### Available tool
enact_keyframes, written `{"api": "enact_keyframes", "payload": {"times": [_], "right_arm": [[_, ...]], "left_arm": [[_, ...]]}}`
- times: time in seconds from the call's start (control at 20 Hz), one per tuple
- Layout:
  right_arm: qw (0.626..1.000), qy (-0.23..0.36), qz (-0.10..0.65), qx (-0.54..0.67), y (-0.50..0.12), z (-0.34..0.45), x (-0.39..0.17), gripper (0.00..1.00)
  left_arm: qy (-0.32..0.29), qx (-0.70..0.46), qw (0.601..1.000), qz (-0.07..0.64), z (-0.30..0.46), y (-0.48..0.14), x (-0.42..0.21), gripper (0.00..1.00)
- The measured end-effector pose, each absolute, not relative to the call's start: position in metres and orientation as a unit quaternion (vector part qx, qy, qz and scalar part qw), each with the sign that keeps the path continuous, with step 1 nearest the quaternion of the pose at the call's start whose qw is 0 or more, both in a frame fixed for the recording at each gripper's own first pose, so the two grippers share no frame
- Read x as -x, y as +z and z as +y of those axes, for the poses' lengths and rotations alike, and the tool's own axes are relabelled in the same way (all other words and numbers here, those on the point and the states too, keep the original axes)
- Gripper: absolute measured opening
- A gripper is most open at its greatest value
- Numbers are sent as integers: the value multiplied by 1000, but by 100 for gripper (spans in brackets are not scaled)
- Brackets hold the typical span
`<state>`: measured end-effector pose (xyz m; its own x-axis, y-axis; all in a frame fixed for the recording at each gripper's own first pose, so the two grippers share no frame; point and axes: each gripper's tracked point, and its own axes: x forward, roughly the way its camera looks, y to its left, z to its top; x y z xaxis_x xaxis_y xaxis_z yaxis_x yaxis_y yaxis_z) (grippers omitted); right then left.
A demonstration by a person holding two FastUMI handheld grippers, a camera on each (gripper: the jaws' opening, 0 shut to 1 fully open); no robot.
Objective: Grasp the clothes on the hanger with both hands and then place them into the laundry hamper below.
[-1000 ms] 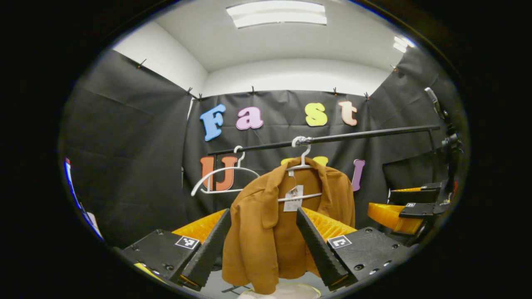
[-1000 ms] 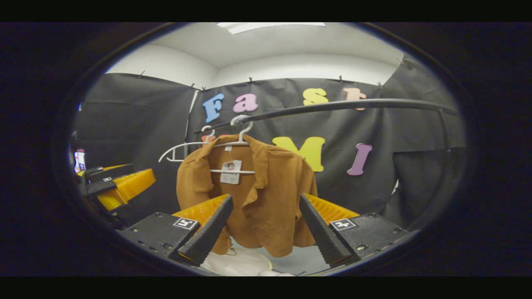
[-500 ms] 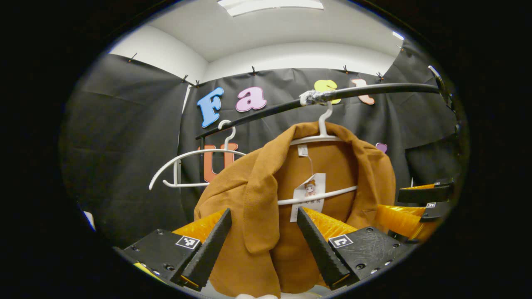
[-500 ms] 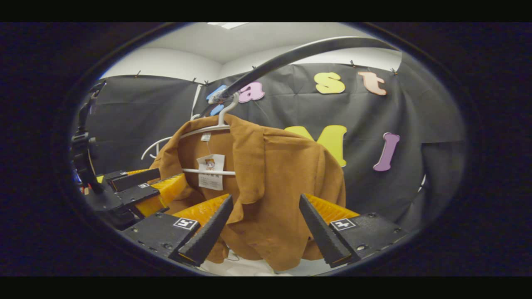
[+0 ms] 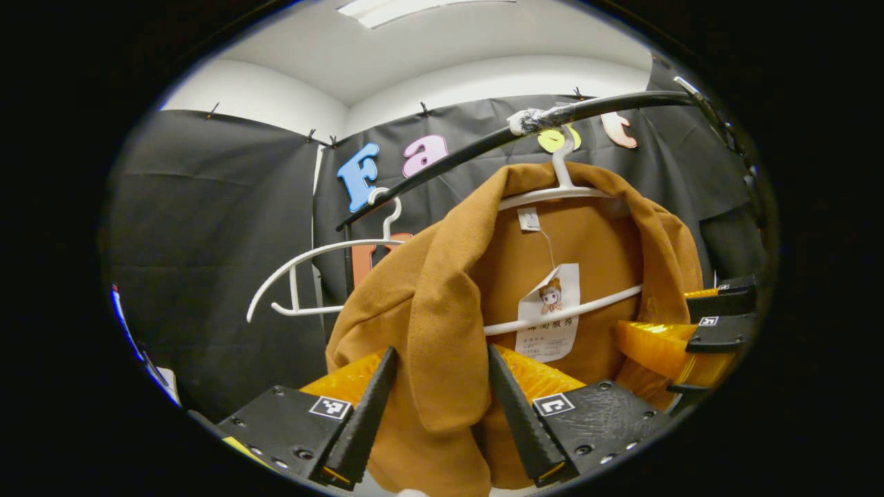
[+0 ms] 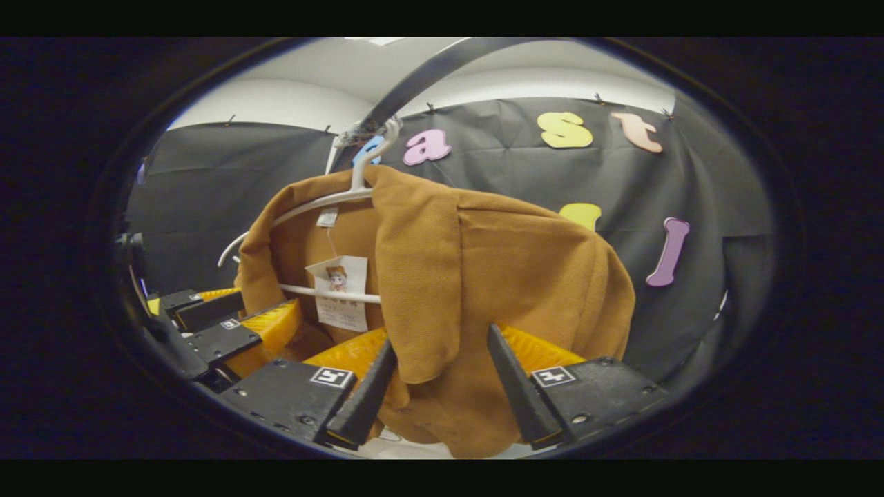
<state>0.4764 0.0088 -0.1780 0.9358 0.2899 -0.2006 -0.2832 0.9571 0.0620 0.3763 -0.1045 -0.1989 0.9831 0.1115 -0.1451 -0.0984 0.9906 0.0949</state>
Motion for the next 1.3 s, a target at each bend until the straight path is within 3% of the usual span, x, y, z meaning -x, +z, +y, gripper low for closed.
{"api": "enact_keyframes", "payload": {"times": [0.15, 0.2, 0.25, 0.3, 0.4, 0.45, 0.75, 0.85, 0.9, 1.1, 1.15, 1.25, 1.3], "right_arm": [[980, 163, 109, -35, -186, 7, -484, 57], [977, 175, 117, -44, -192, 8, -487, 40], [973, 185, 128, -52, -198, 11, -490, 34], [970, 193, 136, -63, -201, 8, -492, 23], [959, 222, 153, -88, -203, 10, -494, 13], [954, 233, 158, -101, -203, 11, -496, 12], [914, 315, 194, -164, -205, 7, -503, 5], [904, 335, 198, -174, -202, 6, -503, 4], [903, 339, 201, -173, -203, 5, -501, 4], [890, 371, 195, -179, -194, 5, -490, 4], [883, 385, 191, -187, -190, 7, -485, 4], [862, 422, 197, -201, -190, 10, -475, 4], [850, 436, 200, -215, -188, 9, -471, 5]], "left_arm": [[52, -39, 994, 92, -102, -208, -377, 69], [50, -36, 993, 98, -102, -211, -377, 68], [44, -31, 993, 106, -103, -215, -376, 61], [45, -32, 992, 110, -102, -216, -379, 61], [37, -24, 992, 119, -105, -221, -386, 42], [31, -18, 992, 125, -108, -221, -387, 32], [12, -20, 988, 154, -103, -228, -389, 42], [10, -14, 987, 158, -101, -230, -389, 10], [5, -10, 987, 161, -104, -231, -389, 5], [-9, -3, 986, 164, -106, -232, -388, 9], [-14, 6, 986, 165, -107, -231, -386, 0], [-20, 21, 986, 162, -103, -228, -383, 4], [-21, 26, 986, 161, -100, -227, -382, 0]]}}
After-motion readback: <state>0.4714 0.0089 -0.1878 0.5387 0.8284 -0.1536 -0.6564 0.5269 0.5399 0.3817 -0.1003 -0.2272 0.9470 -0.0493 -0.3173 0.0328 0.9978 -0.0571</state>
